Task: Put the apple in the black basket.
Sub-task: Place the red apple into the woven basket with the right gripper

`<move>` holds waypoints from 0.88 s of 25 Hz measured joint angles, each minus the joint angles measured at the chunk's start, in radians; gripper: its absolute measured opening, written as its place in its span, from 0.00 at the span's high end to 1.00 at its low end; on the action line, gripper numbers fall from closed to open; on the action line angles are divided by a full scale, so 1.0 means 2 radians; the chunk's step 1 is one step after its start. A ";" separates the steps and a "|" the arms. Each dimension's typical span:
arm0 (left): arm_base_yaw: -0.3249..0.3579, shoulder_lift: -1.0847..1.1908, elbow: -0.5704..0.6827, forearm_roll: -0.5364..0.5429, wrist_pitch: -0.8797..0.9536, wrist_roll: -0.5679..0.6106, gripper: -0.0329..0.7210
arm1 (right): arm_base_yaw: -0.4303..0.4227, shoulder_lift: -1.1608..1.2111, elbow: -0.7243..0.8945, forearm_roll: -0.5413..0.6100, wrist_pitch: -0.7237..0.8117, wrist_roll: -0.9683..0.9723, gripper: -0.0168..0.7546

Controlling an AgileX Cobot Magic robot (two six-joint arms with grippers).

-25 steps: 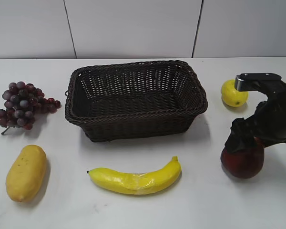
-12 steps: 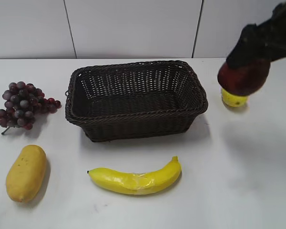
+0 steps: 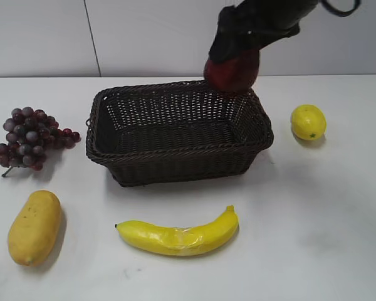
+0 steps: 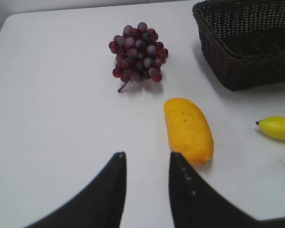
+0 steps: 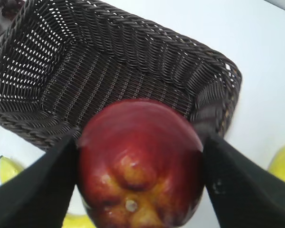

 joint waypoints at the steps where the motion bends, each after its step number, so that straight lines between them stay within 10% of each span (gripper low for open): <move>1: 0.000 0.000 0.000 0.000 0.000 0.000 0.65 | 0.004 0.021 -0.013 -0.003 -0.001 0.000 0.23; 22: 0.000 0.000 0.000 0.000 0.000 0.000 0.65 | 0.010 0.210 -0.091 -0.027 -0.029 -0.009 0.11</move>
